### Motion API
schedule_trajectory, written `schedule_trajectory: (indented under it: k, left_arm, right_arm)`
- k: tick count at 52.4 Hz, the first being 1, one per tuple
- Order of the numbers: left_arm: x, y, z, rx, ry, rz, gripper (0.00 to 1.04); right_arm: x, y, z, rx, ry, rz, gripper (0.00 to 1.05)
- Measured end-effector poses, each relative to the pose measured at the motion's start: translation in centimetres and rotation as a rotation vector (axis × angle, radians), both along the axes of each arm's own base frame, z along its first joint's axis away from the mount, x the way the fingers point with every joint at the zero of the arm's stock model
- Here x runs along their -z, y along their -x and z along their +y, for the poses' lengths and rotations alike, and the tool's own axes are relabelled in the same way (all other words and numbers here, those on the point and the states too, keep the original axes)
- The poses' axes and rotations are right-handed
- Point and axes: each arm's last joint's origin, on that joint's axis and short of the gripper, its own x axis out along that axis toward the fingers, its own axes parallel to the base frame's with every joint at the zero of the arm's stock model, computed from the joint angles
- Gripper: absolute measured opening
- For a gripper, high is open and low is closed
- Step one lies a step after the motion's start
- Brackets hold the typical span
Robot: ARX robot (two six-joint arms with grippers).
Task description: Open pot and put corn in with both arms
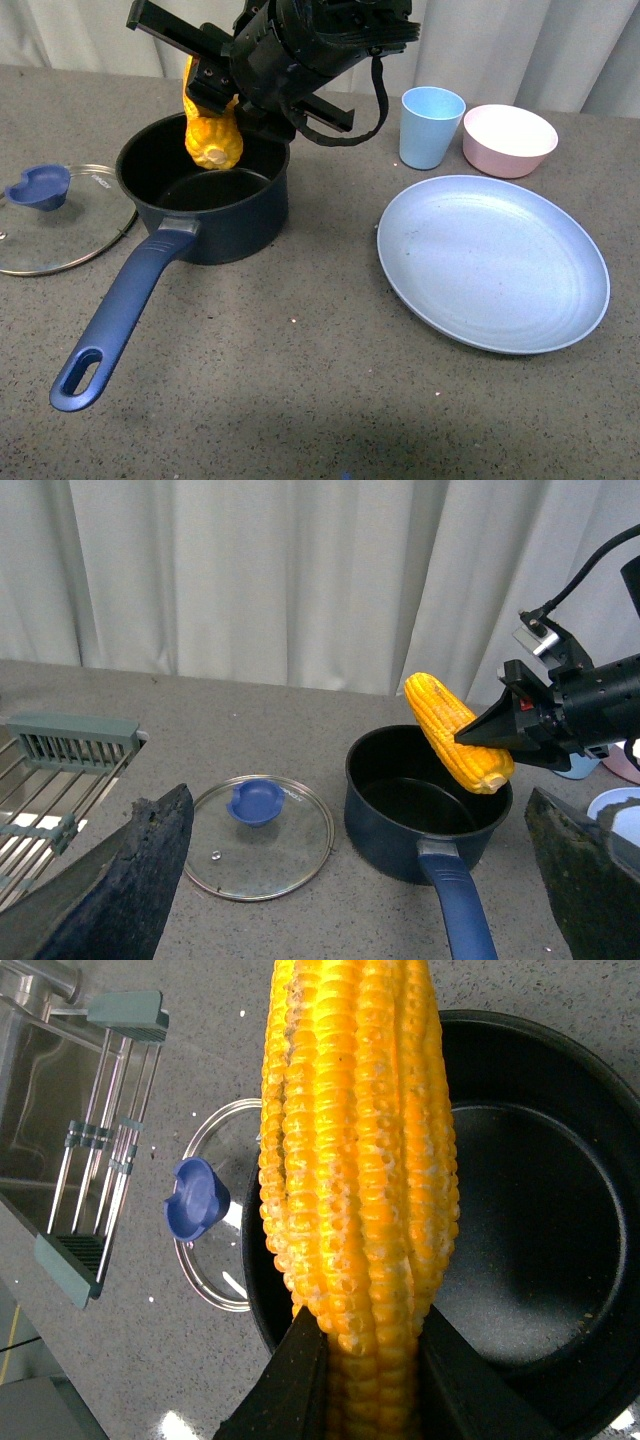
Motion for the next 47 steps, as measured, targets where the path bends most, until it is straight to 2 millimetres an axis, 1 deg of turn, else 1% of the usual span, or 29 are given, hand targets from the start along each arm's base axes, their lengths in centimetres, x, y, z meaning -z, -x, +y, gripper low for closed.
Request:
schedule_trajectory:
  k: [9,11,13,17,19,20,23,26,32,33,35,39,44,47]
  left_arm:
    - [0.0,0.0,0.0,0.000,0.000,0.000,0.98]
    - [0.0,0.0,0.0,0.000,0.000,0.000,0.98]
    - [0.0,0.0,0.0,0.000,0.000,0.000,0.98]
    - [0.0,0.0,0.0,0.000,0.000,0.000,0.98]
    - [0.0,0.0,0.0,0.000,0.000,0.000,0.98]
    - [0.0,0.0,0.0,0.000,0.000,0.000,0.98]
    - [0.0,0.0,0.0,0.000,0.000,0.000,0.98]
    - [0.0,0.0,0.0,0.000,0.000,0.000,0.98]
    - [0.0,0.0,0.0,0.000,0.000,0.000,0.98]
    - [0.0,0.0,0.0,0.000,0.000,0.000,0.98]
    - [0.0,0.0,0.0,0.000,0.000,0.000,0.98]
    - [0.0,0.0,0.0,0.000,0.000,0.000,0.98]
    - [0.0,0.0,0.0,0.000,0.000,0.000,0.98]
    - [0.0,0.0,0.0,0.000,0.000,0.000,0.98]
  right_arm:
    - [0.0,-0.2,0.5,-0.002,0.008,0.001,0.15]
    - [0.0,-0.2,0.6,-0.005,0.011,-0.003,0.19]
    - [0.0,-0.2,0.6,-0.007,0.013,-0.002,0.28]
    - [0.0,-0.2,0.6,-0.006,0.014,-0.001,0.40]
    - [0.0,-0.2,0.6,-0.002,0.017,-0.003,0.50]
    - [0.0,-0.2,0.6,-0.002,0.017,-0.003,0.51]
    - [0.0,-0.2,0.6,0.000,0.020,-0.006,0.62]
    - [0.1,-0.2,0.6,0.000,0.021,-0.007,0.69]
    - [1.0,0.3,0.1,0.010,0.041,-0.014,0.96]
    - [1.1,0.4,-0.1,0.015,0.046,-0.017,0.98]
    - [1.0,0.9,-0.7,0.035,0.057,-0.049,0.95]
    - [0.1,1.6,-1.9,0.059,0.069,-0.114,0.96]
    - [-2.4,3.2,-4.0,0.106,0.098,-0.258,0.96]
    - [-3.5,4.1,-5.1,0.130,0.116,-0.327,0.96]
